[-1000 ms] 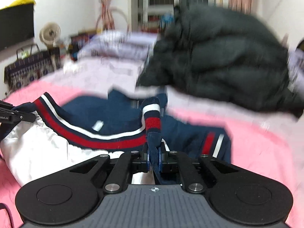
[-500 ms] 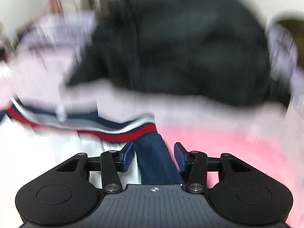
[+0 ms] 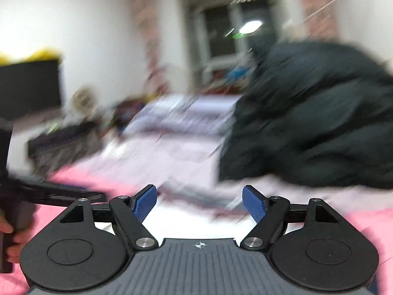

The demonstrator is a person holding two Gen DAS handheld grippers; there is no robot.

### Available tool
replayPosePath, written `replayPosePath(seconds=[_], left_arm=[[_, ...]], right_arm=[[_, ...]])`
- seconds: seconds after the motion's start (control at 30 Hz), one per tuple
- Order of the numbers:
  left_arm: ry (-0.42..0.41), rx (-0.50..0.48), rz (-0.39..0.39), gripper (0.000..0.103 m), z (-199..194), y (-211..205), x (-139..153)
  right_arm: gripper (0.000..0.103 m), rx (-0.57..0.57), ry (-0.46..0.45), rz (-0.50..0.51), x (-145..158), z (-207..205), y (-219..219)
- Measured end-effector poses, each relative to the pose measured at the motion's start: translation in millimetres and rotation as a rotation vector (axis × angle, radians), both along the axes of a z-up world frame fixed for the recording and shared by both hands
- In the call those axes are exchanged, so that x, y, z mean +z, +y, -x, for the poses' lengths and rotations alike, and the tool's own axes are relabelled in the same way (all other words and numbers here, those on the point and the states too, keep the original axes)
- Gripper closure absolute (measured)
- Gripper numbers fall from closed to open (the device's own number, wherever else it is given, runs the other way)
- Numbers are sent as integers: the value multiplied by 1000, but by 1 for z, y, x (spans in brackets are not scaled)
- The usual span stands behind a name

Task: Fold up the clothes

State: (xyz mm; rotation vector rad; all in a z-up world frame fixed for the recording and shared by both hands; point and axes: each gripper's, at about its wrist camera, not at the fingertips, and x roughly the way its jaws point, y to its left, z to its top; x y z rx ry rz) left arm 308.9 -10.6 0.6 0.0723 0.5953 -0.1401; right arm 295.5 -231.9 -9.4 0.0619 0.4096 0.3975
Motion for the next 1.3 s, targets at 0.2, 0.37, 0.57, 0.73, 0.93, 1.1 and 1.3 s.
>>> replayPosePath(seconds=[0.2,0.37,0.57,0.73,0.93,1.1,1.3], left_arm=[[6,38,-226,20,23,0,-58],[37,218,-265,20,15,52,-54],[-29,271,-220,30,19,61,-28],[-116,105,-164,24,35,11,-14],[-37,159,-349,21,21,17,-68],[40,322,-109,16,8,68,-66],[6,327,-181,16,10,59,-70]], right_arm=[[29,0,127,287,-63,20,-5],[34,-290,150,338,-59,15,-93],[26,-364,53,164,-28,38,-107],[26,-135,84,86,-31,40,-49],[44,-224,193,208,-59,24,-69],[58,-419,171,181,-22,32,-103],[45,-161,160,150,-11,-24,15]])
